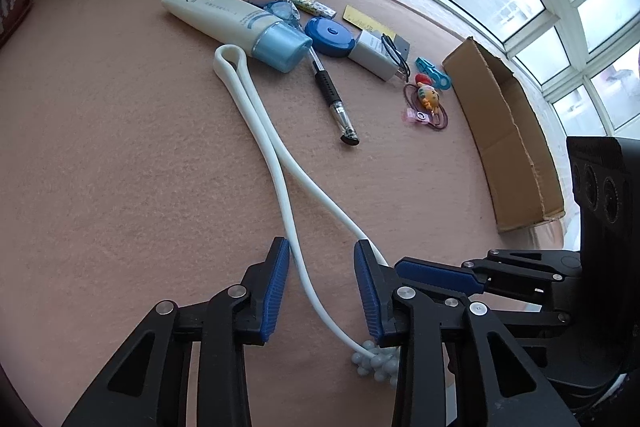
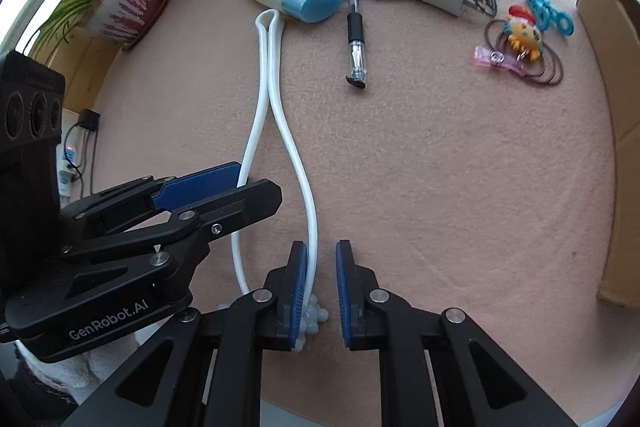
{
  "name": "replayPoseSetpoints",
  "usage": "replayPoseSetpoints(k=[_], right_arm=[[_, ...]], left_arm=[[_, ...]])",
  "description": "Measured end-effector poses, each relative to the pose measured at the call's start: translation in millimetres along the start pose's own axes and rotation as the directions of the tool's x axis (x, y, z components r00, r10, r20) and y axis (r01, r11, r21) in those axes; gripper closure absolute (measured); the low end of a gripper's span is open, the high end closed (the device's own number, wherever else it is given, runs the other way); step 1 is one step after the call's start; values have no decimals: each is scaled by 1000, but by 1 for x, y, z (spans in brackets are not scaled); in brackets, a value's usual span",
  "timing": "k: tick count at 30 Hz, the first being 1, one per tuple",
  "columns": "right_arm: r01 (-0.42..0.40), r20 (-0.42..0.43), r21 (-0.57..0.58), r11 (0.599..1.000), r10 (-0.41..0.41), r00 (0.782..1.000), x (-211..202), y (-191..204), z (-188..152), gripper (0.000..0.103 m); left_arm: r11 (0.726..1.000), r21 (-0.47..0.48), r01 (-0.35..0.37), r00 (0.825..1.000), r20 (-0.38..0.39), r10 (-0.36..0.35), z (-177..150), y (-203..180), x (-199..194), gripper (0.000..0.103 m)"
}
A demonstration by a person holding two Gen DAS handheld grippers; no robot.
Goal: Organize objects
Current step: 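Lift the white cable by its bead end with the right gripper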
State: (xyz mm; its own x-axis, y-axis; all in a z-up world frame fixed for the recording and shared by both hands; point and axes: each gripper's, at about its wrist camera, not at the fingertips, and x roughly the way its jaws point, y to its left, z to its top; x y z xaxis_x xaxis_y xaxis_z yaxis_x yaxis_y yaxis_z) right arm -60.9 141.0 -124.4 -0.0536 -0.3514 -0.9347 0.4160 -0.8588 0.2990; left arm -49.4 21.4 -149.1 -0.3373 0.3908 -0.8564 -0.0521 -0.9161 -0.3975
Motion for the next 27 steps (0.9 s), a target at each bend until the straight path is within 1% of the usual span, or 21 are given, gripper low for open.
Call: replayPoseSetpoints(k=[2, 6, 10, 14, 20, 24, 27], right_arm=[[17, 4, -12, 1000, -17, 1000, 0, 0, 1, 87], [45, 10, -43, 998, -45, 999, 1, 1, 5, 86], [82, 10, -98, 992, -82, 997, -1, 2, 2, 86], [101, 10, -131, 986, -100, 995, 0, 7, 0, 86], [76, 9, -121, 990, -76, 997, 0, 7, -2, 86], [51, 14, -97, 994, -50, 999, -1, 5, -5, 87], [53, 21, -87, 995, -51, 998, -2, 6, -5, 87]], left_arm=[[1000, -10, -8, 1000, -9, 8, 0, 2, 0, 64], [1000, -20, -15, 1000, -11, 15, -3, 6, 0, 64], [1000, -27, -7, 1000, -5, 7, -8, 6, 1, 65], [999, -36, 19, 1000, -6, -19, -9, 3, 2, 66], [999, -30, 27, 1000, -1, -27, -11, -1, 1, 69], [999, -26, 33, 999, 6, -33, -12, -5, -1, 69], [999, -27, 36, 999, 4, -36, -11, -6, -1, 69]])
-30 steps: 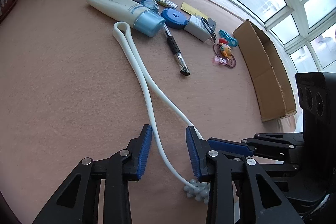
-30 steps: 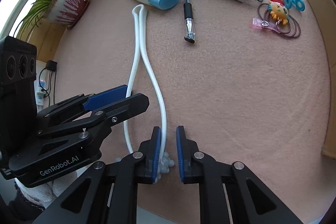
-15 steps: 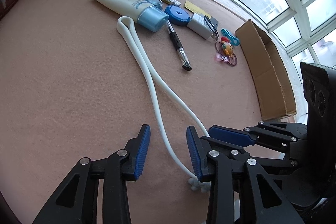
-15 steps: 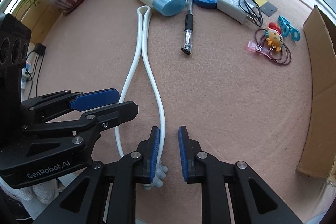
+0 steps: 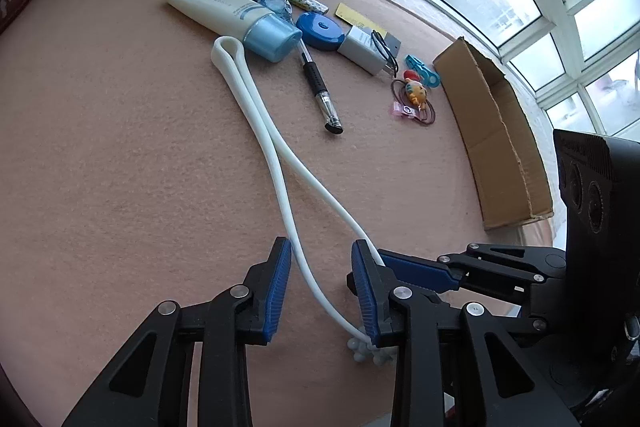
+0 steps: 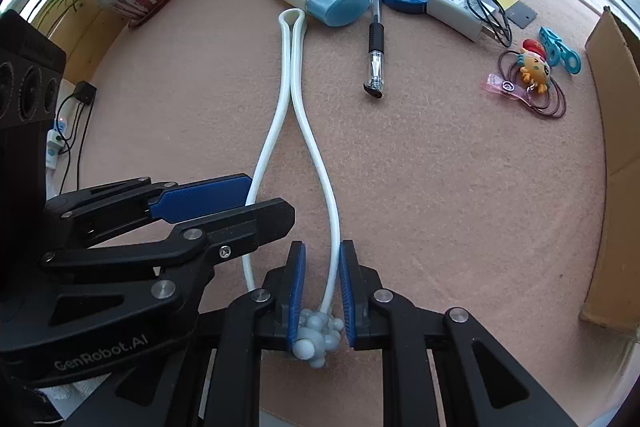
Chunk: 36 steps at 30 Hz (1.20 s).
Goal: Organize objects
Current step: 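Lift the white cable by its bead end with the right gripper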
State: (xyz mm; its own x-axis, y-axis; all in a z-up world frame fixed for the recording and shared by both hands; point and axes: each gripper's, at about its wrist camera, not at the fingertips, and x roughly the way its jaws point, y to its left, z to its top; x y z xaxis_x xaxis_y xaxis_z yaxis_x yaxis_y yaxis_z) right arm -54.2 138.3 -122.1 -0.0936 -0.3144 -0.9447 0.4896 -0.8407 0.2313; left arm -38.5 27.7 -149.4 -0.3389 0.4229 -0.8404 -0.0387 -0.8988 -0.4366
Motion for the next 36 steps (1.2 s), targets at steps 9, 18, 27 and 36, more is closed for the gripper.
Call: replayPoseSetpoints(k=[9, 18, 27, 36], right_arm=[[-40, 45, 62, 997, 37, 998, -13, -5, -6, 87], [-81, 135, 94, 992, 68, 989, -54, -16, -8, 92], [-35, 142, 144, 989, 14, 990, -66, -50, -5, 98], [-140, 118, 275, 951, 111, 987, -51, -88, -27, 78]], left_arm=[[1000, 8, 18, 999, 37, -18, 1, -10, -15, 69], [996, 72, 55, 994, 91, -61, 20, -44, -35, 72], [991, 137, 6, 997, 80, -17, 31, -61, -19, 71], [994, 100, 34, 999, -19, -32, 18, -45, 3, 70]])
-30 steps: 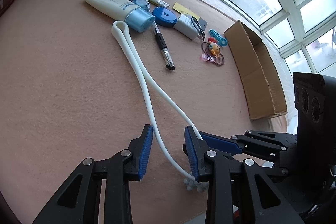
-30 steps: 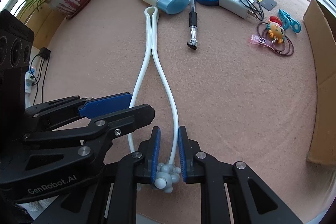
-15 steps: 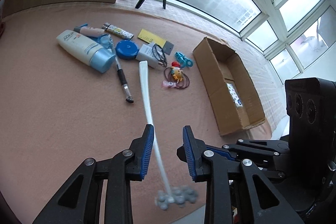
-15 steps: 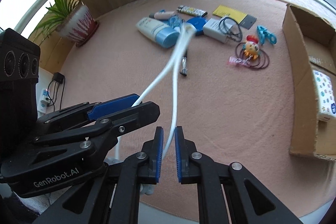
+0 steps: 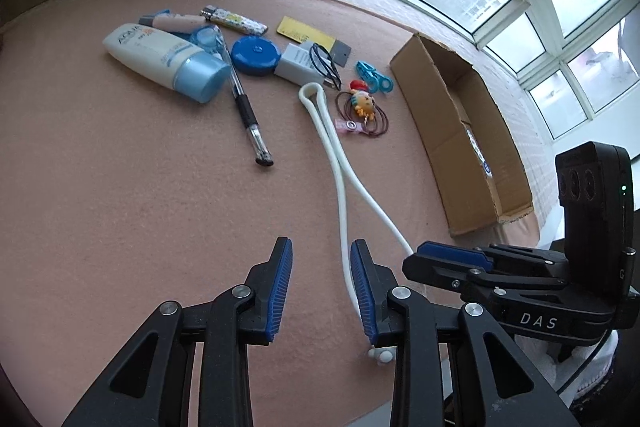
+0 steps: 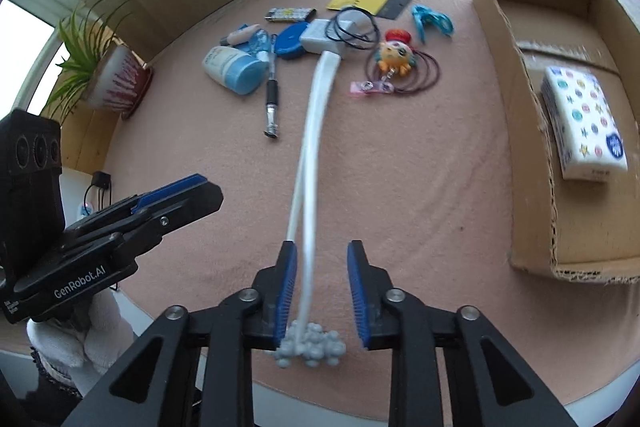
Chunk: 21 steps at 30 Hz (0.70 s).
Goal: Organize objects
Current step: 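Lift the white cable by its bead end with the right gripper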
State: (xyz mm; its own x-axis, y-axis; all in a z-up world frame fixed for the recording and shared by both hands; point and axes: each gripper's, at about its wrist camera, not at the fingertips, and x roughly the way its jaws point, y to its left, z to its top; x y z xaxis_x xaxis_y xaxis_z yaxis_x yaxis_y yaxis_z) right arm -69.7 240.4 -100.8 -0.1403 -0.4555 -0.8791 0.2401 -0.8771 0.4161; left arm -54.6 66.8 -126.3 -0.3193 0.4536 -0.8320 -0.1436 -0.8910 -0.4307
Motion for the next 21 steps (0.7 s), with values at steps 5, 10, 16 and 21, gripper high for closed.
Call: replayPoseSetpoints(k=[5, 10, 16, 21], right_arm=[[73, 23, -56, 996, -71, 997, -4, 6, -3, 78], [147, -8, -90, 985, -148, 989, 6, 5, -1, 78], [111, -6, -17, 994, -111, 994, -2, -14, -3, 78], [93, -23, -35, 995, -94, 995, -1, -15, -6, 78]], left_arm=[[999, -9, 32, 998, -55, -32, -14, -10, 25, 70], [999, -1, 54, 996, -66, -54, -19, -22, 31, 70], [999, -5, 45, 998, -44, -45, -20, -25, 17, 70], [999, 21, 27, 997, -72, -26, -16, -32, 26, 70]])
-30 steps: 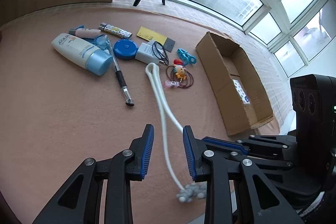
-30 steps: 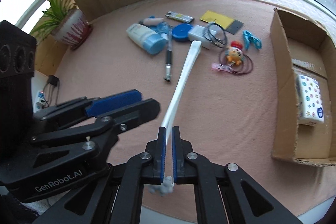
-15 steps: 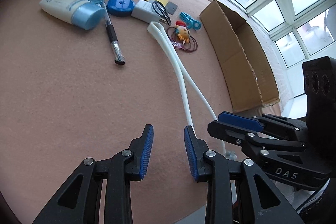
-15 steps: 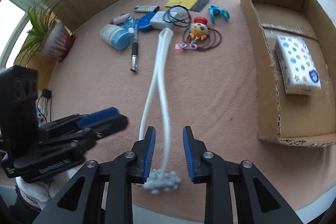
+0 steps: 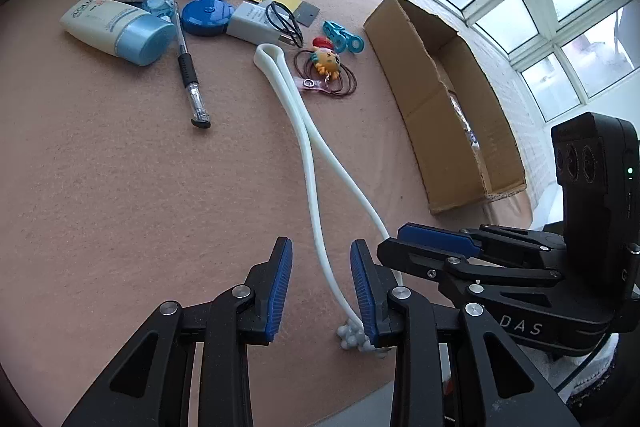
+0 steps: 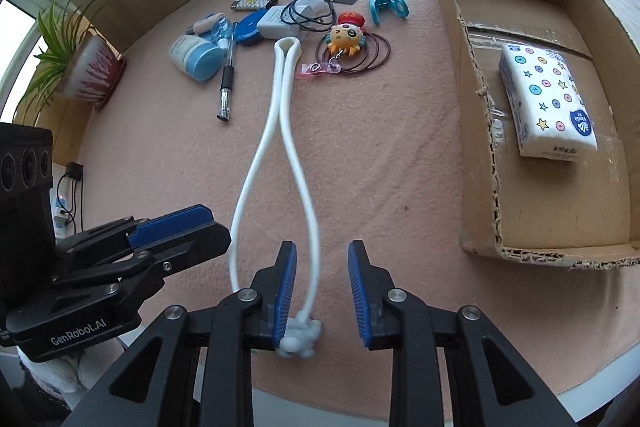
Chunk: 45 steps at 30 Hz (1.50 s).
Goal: Organize objects
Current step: 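Lift the white cable by its bead end with the right gripper, then carry the white cable over the box and lower it inside with the right gripper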
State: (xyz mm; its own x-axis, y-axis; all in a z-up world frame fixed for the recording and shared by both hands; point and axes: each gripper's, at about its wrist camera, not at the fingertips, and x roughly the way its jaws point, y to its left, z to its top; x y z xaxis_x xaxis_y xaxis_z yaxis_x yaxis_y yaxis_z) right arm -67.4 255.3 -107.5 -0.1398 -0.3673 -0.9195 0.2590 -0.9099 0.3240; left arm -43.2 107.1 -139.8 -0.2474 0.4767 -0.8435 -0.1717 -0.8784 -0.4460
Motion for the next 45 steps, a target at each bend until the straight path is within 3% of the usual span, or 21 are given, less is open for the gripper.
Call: replayPoseSetpoints(k=[9, 14, 16, 29, 38, 45], right_arm=[[1, -26, -30, 1000, -2, 1000, 10, 4, 0, 82], [2, -51, -64, 998, -5, 999, 19, 7, -1, 88], [-8, -54, -75, 997, 4, 999, 21, 10, -1, 96], [-10, 26, -87, 996, 12, 1000, -13, 15, 2, 96], [2, 123, -61, 998, 6, 992, -61, 3, 19, 96], [23, 176, -8, 1000, -21, 984, -86, -30, 34, 96]], left_arm=[[998, 33, -61, 998, -28, 62, 2, -6, 17, 73], [998, 43, -37, 999, -34, 39, -3, -8, 20, 93], [998, 46, -44, 999, -24, 45, -3, -9, 17, 93], [997, 74, -12, 999, 53, 8, 15, -30, -13, 93], [985, 171, 4, 992, 122, -25, 53, -79, -33, 93], [973, 229, 25, 990, 129, -56, 84, -127, -18, 93]])
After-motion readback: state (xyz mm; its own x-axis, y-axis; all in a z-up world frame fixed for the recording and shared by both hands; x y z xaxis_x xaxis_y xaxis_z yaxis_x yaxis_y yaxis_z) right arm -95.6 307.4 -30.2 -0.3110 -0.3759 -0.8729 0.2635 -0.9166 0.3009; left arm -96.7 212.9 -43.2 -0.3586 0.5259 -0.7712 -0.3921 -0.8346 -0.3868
